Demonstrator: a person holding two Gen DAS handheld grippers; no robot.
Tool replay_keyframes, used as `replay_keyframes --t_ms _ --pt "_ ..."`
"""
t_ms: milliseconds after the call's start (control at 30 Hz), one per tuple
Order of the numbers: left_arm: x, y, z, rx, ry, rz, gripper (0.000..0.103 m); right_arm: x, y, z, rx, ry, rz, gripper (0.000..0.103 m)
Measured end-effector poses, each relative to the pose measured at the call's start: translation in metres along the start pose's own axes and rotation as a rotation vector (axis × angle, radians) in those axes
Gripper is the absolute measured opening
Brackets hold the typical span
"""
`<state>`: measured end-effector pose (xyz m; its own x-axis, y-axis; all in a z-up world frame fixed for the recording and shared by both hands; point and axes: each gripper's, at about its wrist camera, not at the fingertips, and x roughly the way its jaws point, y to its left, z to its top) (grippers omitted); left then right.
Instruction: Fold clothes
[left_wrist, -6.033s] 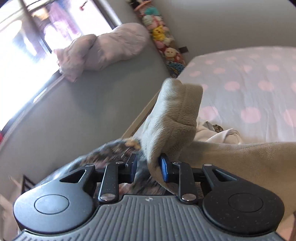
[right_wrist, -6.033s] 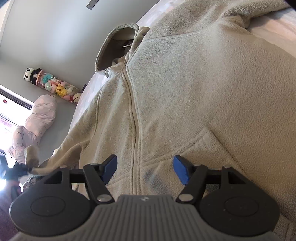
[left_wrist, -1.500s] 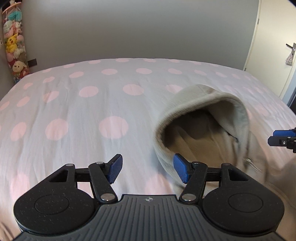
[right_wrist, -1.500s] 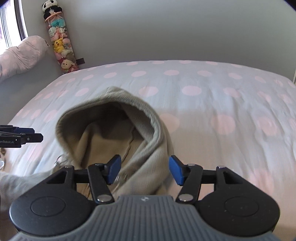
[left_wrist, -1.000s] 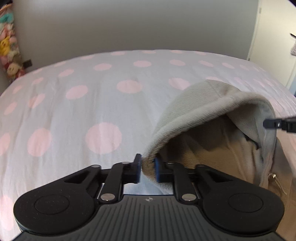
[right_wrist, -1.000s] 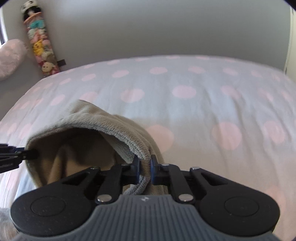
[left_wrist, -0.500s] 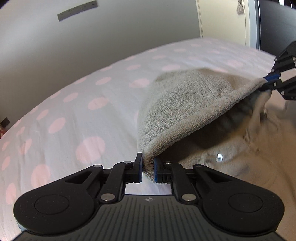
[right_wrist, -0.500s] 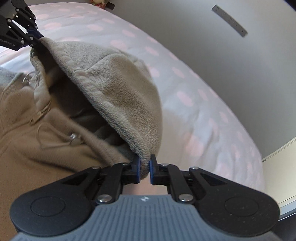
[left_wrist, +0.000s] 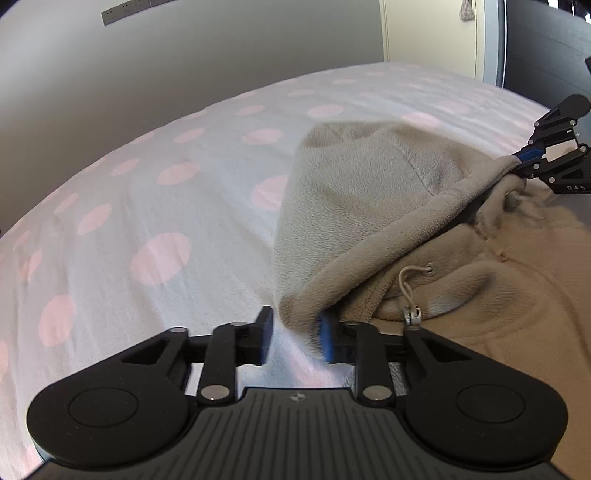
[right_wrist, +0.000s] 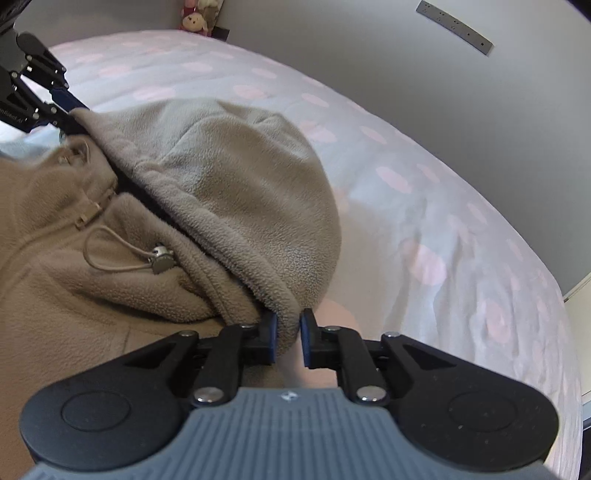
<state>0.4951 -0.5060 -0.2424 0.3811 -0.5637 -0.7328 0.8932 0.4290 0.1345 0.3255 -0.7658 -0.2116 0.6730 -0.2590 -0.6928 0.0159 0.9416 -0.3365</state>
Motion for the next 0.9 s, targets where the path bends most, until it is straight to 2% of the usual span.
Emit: replay_keyframes --t_ms 33,100,233,367,400,467,500,533,567,633,700,833,900 --pt "-0.008 0.003 0.000 -0.008 -0.006 -0.012 0.041 -0.008 -0.005 0.000 0.005 -0.009 0.000 0.026" --pt "-0.018 0.006 -0.001 0.003 0.004 -0.018 0.050 -0.020 -0.007 -0.003 0.006 -0.024 -0.005 0.043" --pt "-0.041 0.013 0.002 -0.005 -0.007 -0.041 0.050 -0.044 -0.014 -0.005 0.026 -0.056 -0.005 0.047" --pt "-0.052 0.017 0.023 -0.080 -0.084 -0.048 0.049 -0.063 -0.013 -0.003 0.063 -0.116 -0.013 0.047" --pt "-0.053 0.017 0.030 -0.102 -0.106 -0.039 0.049 -0.064 -0.013 0.001 0.091 -0.126 -0.017 0.043" --pt "-0.041 0.017 0.036 -0.137 -0.095 -0.038 0.042 -0.058 -0.014 0.015 0.163 -0.135 -0.010 0.037" --pt "-0.035 0.017 0.039 -0.155 -0.089 -0.038 0.035 -0.054 -0.016 0.021 0.198 -0.140 -0.004 0.023" --pt "-0.029 0.017 0.041 -0.172 -0.083 -0.038 0.028 -0.050 -0.017 0.028 0.233 -0.146 0.002 0.018" --pt "-0.023 0.017 0.044 -0.190 -0.078 -0.037 0.027 -0.042 -0.018 0.034 0.263 -0.151 0.012 0.018" --pt "-0.011 0.017 0.050 -0.224 -0.067 -0.037 0.016 -0.020 -0.019 0.045 0.327 -0.129 0.027 0.016" --pt "0.001 0.017 0.055 -0.259 -0.055 -0.037 0.013 -0.006 -0.019 0.036 0.387 -0.081 0.053 0.010" --pt "0.016 0.013 0.026 -0.268 -0.010 -0.085 0.011 0.019 -0.016 0.008 0.475 0.003 0.095 0.010" --pt "0.025 0.010 0.017 -0.268 0.013 -0.098 0.010 0.027 -0.016 -0.005 0.496 0.003 0.097 0.010"
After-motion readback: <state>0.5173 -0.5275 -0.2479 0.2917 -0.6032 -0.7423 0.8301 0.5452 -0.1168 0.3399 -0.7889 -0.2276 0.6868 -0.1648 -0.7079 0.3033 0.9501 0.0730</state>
